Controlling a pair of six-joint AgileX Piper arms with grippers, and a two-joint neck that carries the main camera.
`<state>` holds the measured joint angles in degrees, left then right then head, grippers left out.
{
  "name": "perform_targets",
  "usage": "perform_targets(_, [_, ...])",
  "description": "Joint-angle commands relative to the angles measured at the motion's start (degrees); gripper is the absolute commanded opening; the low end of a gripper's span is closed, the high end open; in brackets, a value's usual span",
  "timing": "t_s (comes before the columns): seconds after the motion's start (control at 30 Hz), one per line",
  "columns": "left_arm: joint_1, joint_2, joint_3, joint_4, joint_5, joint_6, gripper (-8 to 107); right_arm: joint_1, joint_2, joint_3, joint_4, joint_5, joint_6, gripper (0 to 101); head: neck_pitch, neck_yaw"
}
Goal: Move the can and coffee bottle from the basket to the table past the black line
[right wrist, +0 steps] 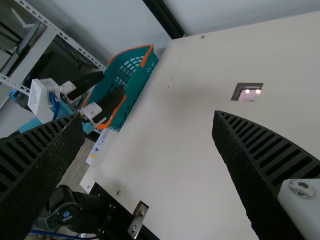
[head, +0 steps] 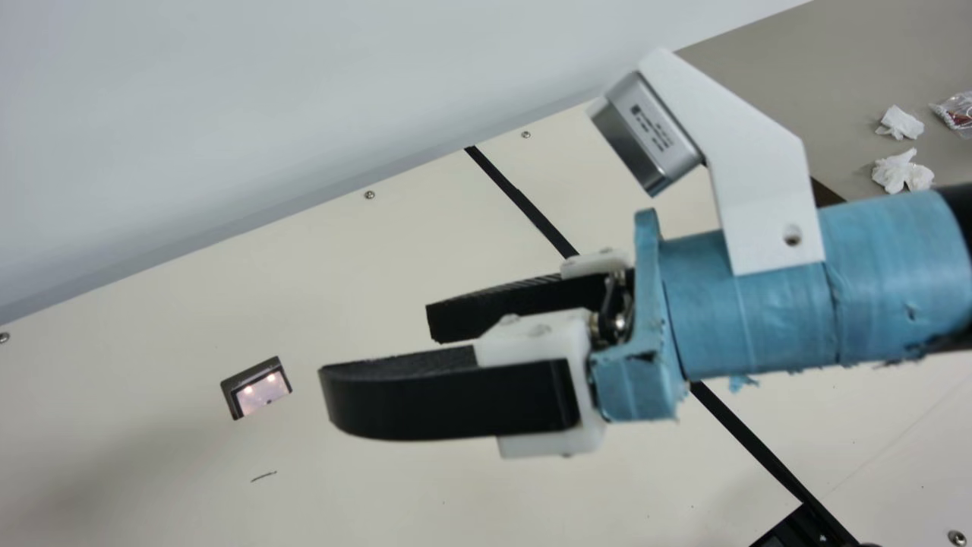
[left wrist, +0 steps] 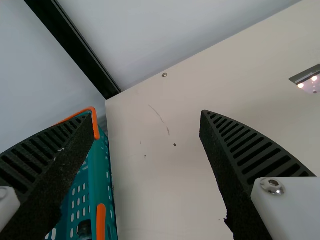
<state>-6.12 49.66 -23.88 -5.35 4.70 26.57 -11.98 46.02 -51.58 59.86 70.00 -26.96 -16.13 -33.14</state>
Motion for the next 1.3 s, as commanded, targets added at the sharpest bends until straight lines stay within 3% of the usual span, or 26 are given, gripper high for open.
perform_targets(0.0, [0.0, 0.0, 0.0, 0.0, 0.0, 0.0, 90, 0.0, 0.0, 0.0, 0.0, 0.0, 0.0, 101, -1.08, -1.24])
perform_targets(0.6, [0.0, 0.0, 0.0, 0.0, 0.0, 0.0, 90, 0.05, -0.45, -0.06, -0.07, 0.03, 0.23, 101, 0.21, 1.86])
perform_targets(0.93, [0.0, 0.0, 0.0, 0.0, 0.0, 0.0, 90, 0.05, -0.45, -0.06, -0.07, 0.03, 0.23, 101, 1.13, 17.68])
perform_targets(1.27, [0.0, 0.0, 0.0, 0.0, 0.0, 0.0, 90, 0.05, -0.45, -0.06, -0.07, 0.03, 0.23, 101, -0.23, 35.6])
